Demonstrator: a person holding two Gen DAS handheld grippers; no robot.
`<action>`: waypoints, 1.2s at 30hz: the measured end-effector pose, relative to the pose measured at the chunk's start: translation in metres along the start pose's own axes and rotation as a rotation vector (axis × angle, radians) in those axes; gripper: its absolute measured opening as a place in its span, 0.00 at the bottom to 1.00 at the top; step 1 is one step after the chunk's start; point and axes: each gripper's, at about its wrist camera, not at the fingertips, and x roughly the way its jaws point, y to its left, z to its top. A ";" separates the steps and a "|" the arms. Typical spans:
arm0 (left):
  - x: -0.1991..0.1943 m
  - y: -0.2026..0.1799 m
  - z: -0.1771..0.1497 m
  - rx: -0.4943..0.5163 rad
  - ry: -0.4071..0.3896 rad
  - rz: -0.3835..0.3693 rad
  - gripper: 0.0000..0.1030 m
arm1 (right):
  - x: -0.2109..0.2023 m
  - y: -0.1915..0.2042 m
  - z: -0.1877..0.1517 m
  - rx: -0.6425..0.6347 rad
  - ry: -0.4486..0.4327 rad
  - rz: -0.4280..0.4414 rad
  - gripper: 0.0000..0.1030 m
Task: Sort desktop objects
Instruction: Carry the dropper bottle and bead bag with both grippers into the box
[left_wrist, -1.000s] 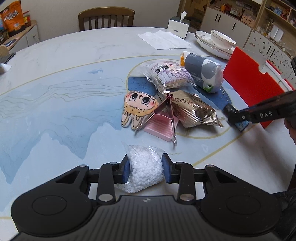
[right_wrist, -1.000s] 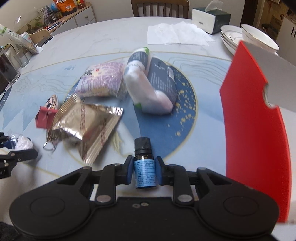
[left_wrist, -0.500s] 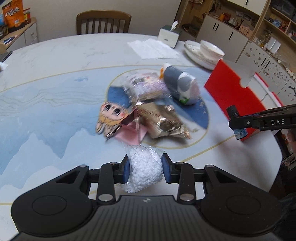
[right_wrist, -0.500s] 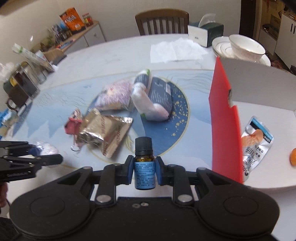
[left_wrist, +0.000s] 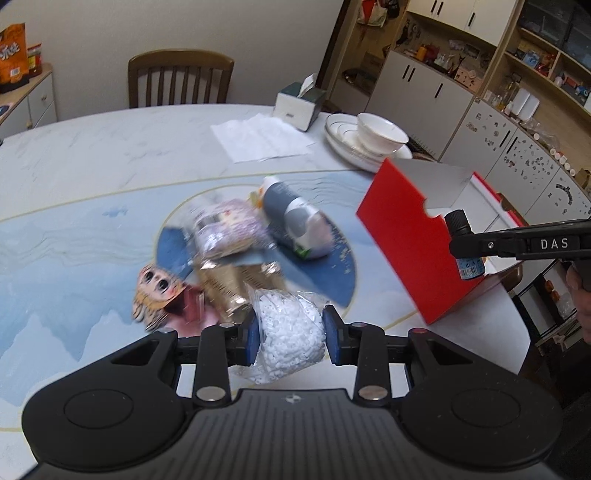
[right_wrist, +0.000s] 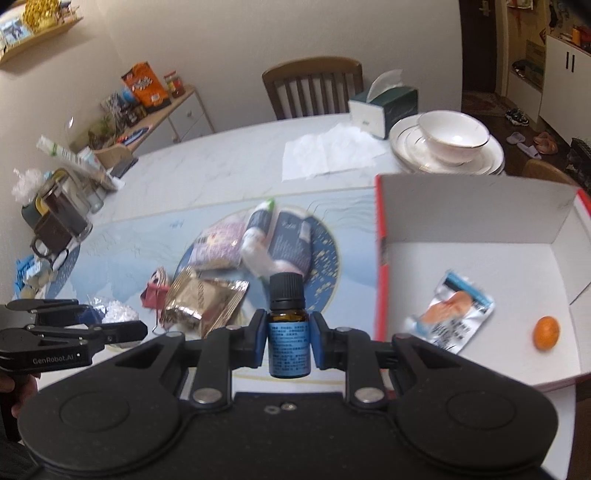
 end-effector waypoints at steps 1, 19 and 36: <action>0.001 -0.004 0.002 0.004 -0.003 -0.001 0.32 | -0.003 -0.005 0.002 0.004 -0.007 -0.001 0.23; 0.033 -0.099 0.037 0.109 -0.037 -0.052 0.32 | -0.042 -0.100 0.001 0.083 -0.089 -0.061 0.23; 0.085 -0.199 0.071 0.311 -0.012 -0.158 0.32 | -0.061 -0.172 -0.016 0.159 -0.112 -0.146 0.23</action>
